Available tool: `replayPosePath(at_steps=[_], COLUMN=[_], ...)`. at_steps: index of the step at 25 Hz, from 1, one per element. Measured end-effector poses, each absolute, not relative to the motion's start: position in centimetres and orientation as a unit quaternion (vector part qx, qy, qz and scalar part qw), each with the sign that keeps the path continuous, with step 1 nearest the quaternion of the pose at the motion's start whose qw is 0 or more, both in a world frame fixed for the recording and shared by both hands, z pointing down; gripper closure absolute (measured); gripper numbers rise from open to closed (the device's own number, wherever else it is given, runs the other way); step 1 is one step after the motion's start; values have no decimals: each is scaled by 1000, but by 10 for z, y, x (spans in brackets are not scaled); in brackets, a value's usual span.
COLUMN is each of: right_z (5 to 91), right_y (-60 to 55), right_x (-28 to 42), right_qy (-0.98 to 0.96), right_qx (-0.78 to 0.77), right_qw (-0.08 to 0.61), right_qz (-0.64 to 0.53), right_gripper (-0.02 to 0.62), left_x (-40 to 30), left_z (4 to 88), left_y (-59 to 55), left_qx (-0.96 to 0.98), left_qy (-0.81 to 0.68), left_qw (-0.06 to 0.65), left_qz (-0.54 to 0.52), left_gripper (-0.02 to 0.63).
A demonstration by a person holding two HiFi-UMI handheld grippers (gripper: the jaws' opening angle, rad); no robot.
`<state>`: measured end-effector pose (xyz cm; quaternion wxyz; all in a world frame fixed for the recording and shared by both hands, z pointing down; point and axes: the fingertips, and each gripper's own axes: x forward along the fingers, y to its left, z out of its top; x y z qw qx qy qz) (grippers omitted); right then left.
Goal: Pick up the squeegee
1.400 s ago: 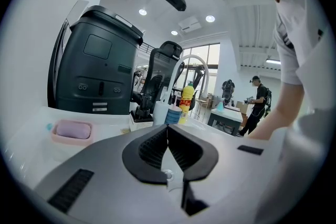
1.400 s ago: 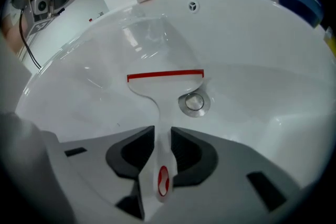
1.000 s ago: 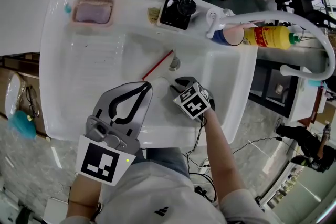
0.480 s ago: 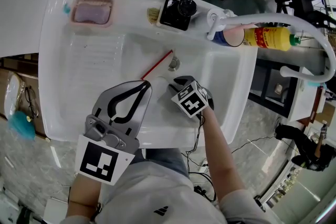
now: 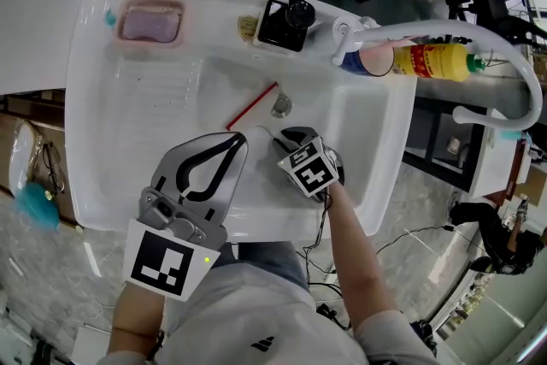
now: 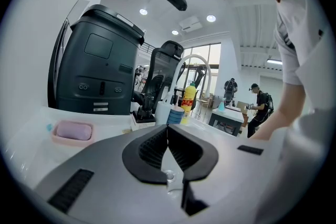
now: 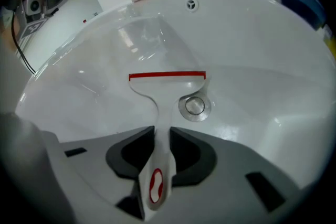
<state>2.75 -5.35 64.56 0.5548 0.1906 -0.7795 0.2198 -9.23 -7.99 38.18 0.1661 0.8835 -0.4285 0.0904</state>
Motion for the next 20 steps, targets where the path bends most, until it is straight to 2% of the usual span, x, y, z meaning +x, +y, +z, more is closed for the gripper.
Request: replayPosePath(at_steps=[20], right_z=[539], right_y=[-76], right_x=[4], right_qy=[-849], right_qx=[245], right_qw=[432], right_qz=[180], right_gripper=[494], left_x=[-68], left_z=[353], left_y=[-78], left_qx=[897], left_qy=[-414], left_qw=[136], left_qz=[77], left_gripper=[592])
